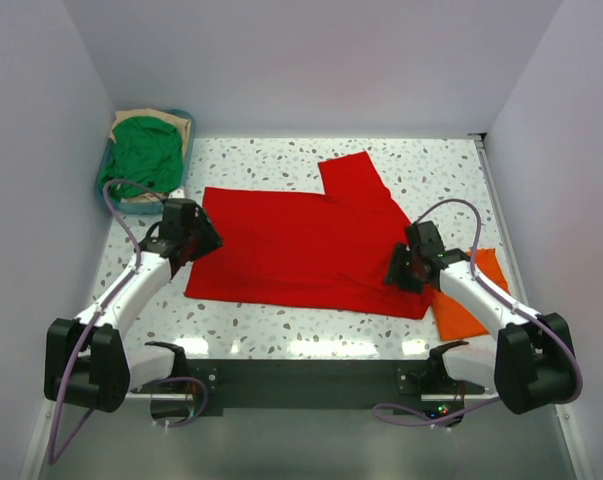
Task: Fold and stack the t-shirts
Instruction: Fold the tshirt
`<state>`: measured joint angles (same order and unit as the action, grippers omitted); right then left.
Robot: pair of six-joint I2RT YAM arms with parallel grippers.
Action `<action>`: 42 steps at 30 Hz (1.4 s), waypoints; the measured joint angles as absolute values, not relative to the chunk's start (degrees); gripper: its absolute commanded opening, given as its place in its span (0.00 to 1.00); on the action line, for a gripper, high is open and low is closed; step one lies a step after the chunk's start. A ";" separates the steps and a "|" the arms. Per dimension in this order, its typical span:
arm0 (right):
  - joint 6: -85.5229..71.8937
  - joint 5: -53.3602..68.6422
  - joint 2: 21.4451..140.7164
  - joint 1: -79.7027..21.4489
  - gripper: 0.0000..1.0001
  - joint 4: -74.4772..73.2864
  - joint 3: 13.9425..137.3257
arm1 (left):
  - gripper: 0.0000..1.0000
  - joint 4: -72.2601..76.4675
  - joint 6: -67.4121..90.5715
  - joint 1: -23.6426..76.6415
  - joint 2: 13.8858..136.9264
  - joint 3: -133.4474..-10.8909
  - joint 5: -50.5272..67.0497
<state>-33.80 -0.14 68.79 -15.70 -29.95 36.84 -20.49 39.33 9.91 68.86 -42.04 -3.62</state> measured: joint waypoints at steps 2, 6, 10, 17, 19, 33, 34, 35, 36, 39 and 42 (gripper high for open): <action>-34.30 -0.34 69.43 -15.90 0.48 -28.58 36.05 | 0.52 -20.60 38.02 9.91 68.53 -42.59 -3.09; -35.18 -0.43 71.81 -16.12 0.48 -25.89 35.46 | 0.52 -20.64 35.92 9.91 66.08 -42.78 -1.91; -36.01 -0.40 73.06 -16.27 0.45 -24.36 35.09 | 0.52 -20.62 34.61 9.91 64.05 -42.78 -1.34; -37.21 -0.36 73.12 -16.86 0.20 -22.72 35.07 | 0.52 -20.34 33.36 9.91 63.22 -42.24 -0.40; -37.54 -0.36 73.12 -16.86 0.12 -22.59 35.07 | 0.52 -20.21 33.34 9.91 63.16 -41.85 0.01; -37.98 -0.30 74.28 -17.10 0.00 -23.24 40.64 | 0.52 -19.75 33.26 9.91 62.74 -40.40 0.93; -38.00 -0.30 74.67 -17.23 0.00 -23.22 41.76 | 0.52 -19.75 33.26 9.91 62.74 -40.40 0.97; -38.00 -0.30 75.22 -17.37 0.00 -23.18 42.85 | 0.52 -19.75 33.23 9.91 62.72 -40.40 1.08; -38.02 -0.30 76.01 -17.54 0.00 -23.09 44.10 | 0.52 -19.75 33.21 9.91 62.72 -40.40 1.13; -38.19 -0.32 79.00 -18.17 0.00 -23.14 47.13 | 0.52 -19.73 33.12 9.91 62.72 -40.40 1.26; -38.19 -0.40 83.02 -19.20 0.00 -22.90 50.46 | 0.52 -19.73 33.10 9.89 62.72 -40.40 1.30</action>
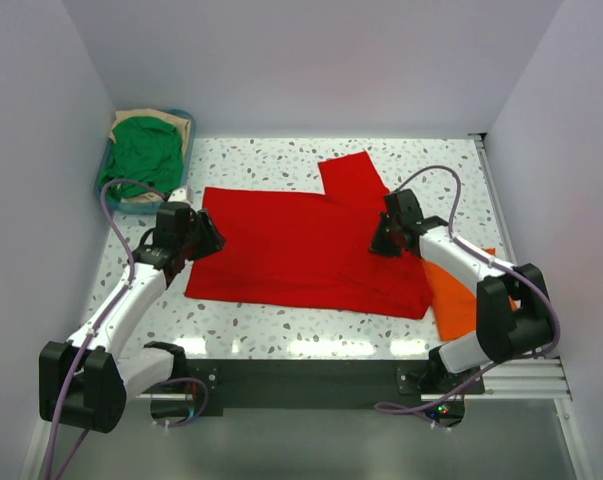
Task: Fold and stack the t-shirts
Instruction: Fold the tshirt
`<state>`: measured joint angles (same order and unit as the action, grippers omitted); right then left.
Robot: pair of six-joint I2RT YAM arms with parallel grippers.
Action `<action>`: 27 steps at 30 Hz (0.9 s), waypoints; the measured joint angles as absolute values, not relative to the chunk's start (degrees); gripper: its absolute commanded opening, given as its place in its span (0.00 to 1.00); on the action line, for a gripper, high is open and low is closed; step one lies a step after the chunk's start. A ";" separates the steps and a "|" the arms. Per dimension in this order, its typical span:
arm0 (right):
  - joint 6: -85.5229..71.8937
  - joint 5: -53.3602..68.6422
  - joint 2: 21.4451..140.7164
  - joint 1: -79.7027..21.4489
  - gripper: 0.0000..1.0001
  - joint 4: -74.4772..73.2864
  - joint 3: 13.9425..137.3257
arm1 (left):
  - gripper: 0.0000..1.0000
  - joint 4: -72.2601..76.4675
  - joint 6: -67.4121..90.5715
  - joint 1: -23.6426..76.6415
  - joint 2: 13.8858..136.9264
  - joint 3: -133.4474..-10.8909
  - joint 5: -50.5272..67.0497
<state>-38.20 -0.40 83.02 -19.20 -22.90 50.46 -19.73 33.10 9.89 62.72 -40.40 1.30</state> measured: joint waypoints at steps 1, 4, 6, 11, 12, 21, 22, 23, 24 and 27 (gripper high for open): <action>-38.19 -0.56 84.34 -19.64 0.00 -23.07 51.66 | 0.52 -19.73 33.08 9.89 62.72 -40.40 1.30; -38.19 -0.95 86.26 -20.62 0.10 -22.92 53.47 | 0.53 -19.73 32.32 9.89 62.72 -40.40 1.32; -38.35 -1.89 85.93 -20.95 0.23 -23.24 53.21 | 0.53 -19.73 32.05 9.89 62.70 -40.40 1.34; -38.63 -3.88 78.50 -20.97 0.29 -23.90 45.84 | 0.54 -19.73 31.86 9.91 62.28 -40.36 1.72; -38.70 -4.10 76.36 -20.97 0.29 -24.43 44.03 | 0.54 -19.70 31.86 9.89 62.22 -40.36 1.85; -39.86 -5.54 71.16 -20.97 0.35 -26.24 36.60 | 0.54 -19.33 31.83 9.89 61.95 -39.44 2.76; -39.92 -5.72 71.13 -20.97 0.36 -26.30 36.36 | 0.54 -19.33 31.83 9.89 61.84 -39.44 2.81; -39.92 -5.98 71.13 -20.97 0.38 -26.35 36.25 | 0.54 -19.33 31.83 9.91 61.73 -39.44 2.83; -39.94 -6.33 71.11 -20.97 0.39 -26.35 36.18 | 0.54 -19.33 31.83 9.89 61.65 -39.44 2.85; -40.01 -6.98 70.70 -20.97 0.43 -26.30 35.90 | 0.54 -19.33 31.83 9.89 61.47 -39.44 2.92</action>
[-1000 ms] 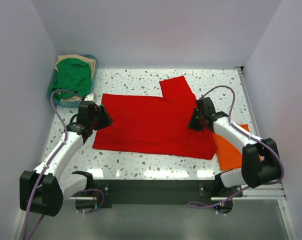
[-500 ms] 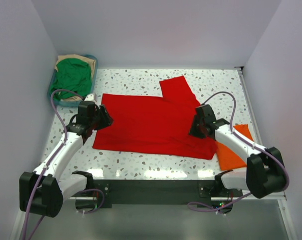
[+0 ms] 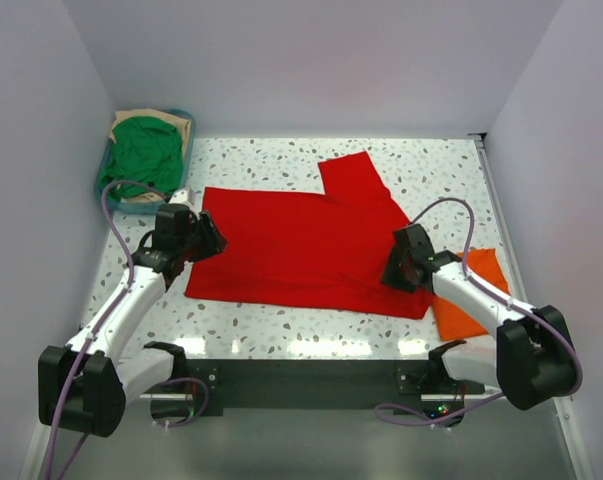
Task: Fold and stack the t-shirts
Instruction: Fold the tshirt
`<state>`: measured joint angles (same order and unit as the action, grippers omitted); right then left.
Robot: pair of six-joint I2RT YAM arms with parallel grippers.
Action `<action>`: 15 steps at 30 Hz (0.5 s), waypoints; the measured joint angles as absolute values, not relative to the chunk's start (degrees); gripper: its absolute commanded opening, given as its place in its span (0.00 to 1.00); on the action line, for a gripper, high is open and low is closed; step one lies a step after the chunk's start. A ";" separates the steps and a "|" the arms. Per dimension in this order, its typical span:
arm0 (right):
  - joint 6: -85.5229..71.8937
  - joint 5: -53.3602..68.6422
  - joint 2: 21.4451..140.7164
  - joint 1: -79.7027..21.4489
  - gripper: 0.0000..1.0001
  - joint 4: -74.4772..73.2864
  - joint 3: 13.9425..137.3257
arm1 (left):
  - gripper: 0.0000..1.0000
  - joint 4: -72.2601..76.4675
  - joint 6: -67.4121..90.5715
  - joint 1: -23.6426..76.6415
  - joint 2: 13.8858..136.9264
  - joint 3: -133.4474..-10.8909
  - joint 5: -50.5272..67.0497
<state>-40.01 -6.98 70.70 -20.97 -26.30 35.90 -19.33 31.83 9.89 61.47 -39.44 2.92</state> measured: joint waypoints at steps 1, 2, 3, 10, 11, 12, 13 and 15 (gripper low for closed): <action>-40.07 -7.03 70.48 -20.95 0.43 -26.26 35.70 | 0.54 -19.31 31.83 9.89 61.47 -39.44 2.98; -40.10 -7.09 70.32 -20.95 0.44 -26.22 35.48 | 0.54 -19.31 31.83 9.89 61.47 -39.44 3.05; -40.12 -7.22 70.30 -20.95 0.44 -26.13 35.24 | 0.54 -19.33 31.83 9.91 61.47 -39.44 3.09; -40.38 -7.60 71.99 -20.95 0.43 -24.86 34.15 | 0.54 -19.33 31.81 9.91 61.30 -39.42 3.27; -40.45 -7.57 72.38 -20.95 0.42 -24.64 34.13 | 0.54 -19.31 31.83 9.89 61.25 -39.42 3.27; -40.53 -7.60 72.62 -20.95 0.38 -24.43 34.13 | 0.54 -19.31 31.83 9.91 61.19 -39.42 3.27; -40.53 -7.60 72.69 -20.95 0.36 -24.29 34.13 | 0.54 -19.33 31.83 9.91 61.17 -39.42 3.29; -40.64 -7.62 72.75 -20.95 0.31 -24.10 34.13 | 0.54 -19.33 31.83 9.89 61.14 -39.40 3.29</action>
<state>-40.64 -7.62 72.75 -20.95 -24.10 34.13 -19.33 31.83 9.89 61.14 -39.40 3.29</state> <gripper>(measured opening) 0.361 0.536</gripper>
